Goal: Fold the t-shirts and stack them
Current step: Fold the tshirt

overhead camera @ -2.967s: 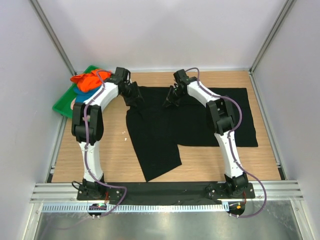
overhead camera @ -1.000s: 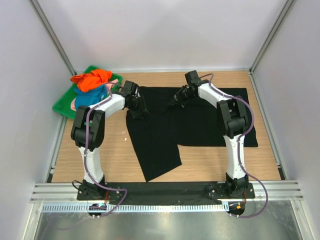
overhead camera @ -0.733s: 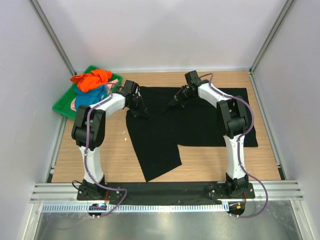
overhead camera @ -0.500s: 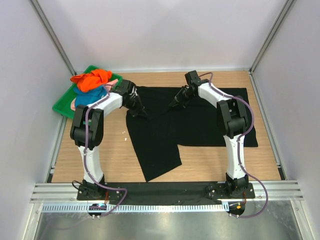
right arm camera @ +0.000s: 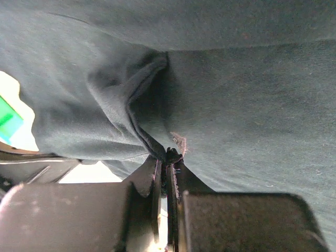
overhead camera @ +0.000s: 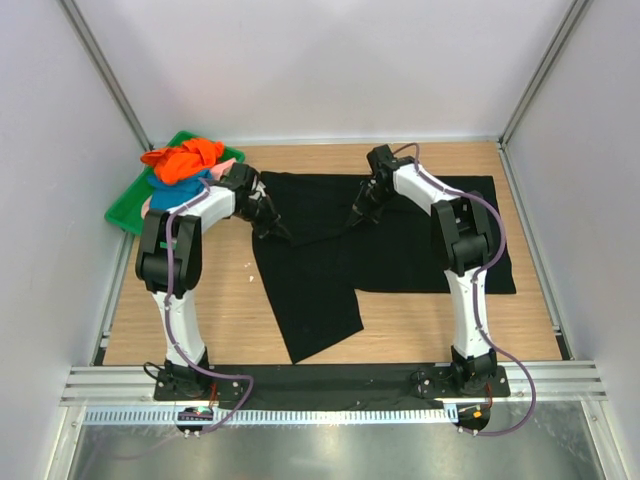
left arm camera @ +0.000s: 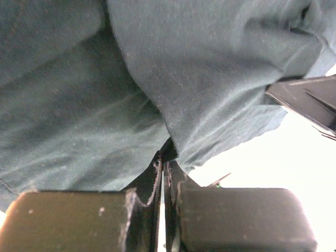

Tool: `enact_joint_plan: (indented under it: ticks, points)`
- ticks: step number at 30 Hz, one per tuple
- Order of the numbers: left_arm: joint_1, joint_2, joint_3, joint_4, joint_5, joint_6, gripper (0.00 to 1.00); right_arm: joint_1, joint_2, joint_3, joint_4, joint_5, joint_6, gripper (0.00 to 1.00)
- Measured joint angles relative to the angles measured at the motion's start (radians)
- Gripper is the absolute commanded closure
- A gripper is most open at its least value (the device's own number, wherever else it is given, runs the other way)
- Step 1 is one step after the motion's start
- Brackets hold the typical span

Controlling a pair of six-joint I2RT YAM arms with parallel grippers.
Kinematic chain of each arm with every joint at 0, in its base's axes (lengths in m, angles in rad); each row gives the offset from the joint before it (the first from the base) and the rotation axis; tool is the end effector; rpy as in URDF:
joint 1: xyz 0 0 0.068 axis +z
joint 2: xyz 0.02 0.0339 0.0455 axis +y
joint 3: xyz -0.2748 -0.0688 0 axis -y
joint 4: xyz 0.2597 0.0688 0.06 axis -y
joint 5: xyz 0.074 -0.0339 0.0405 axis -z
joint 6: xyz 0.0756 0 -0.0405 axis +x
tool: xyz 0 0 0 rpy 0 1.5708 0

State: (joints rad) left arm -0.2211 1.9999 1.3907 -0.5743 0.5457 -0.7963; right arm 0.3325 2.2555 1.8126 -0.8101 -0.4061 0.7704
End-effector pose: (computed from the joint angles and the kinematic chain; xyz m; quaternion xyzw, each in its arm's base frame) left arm 0.4148 -0.1335 0.1356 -0.2183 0.9209 -0.3212 0.0331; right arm 0.4619 0.1911 0.1330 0.1789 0.9510 0.2508 0.0277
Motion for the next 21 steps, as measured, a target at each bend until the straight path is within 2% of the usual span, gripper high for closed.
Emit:
enact_joint_plan:
  ticks: [4,7,8,11,13,15,21]
  points:
    - [0.002,0.000,-0.003,-0.010,0.025,0.000,0.97,0.009,0.019,0.000,-0.021,0.000,-0.023,0.90]
    - [0.006,0.000,-0.014,-0.016,0.039,0.002,0.91,0.014,0.045,0.000,-0.042,0.000,-0.036,0.88]
    - [0.008,0.000,-0.019,-0.021,0.044,0.004,0.86,0.014,0.054,0.000,-0.047,0.000,-0.038,0.88]
    - [0.021,0.000,-0.027,-0.041,0.059,0.016,0.80,0.014,0.058,0.004,-0.060,-0.011,-0.042,0.84]
    - [0.029,0.000,-0.027,-0.051,0.064,0.023,0.76,0.014,0.063,0.015,-0.071,-0.011,-0.046,0.77]
    - [0.038,0.000,-0.027,-0.063,0.065,0.033,0.75,0.014,0.068,0.032,-0.090,-0.011,-0.054,0.67]
    - [0.051,0.000,0.040,-0.128,0.022,0.086,0.73,0.014,0.068,0.082,-0.161,0.036,-0.098,0.62]
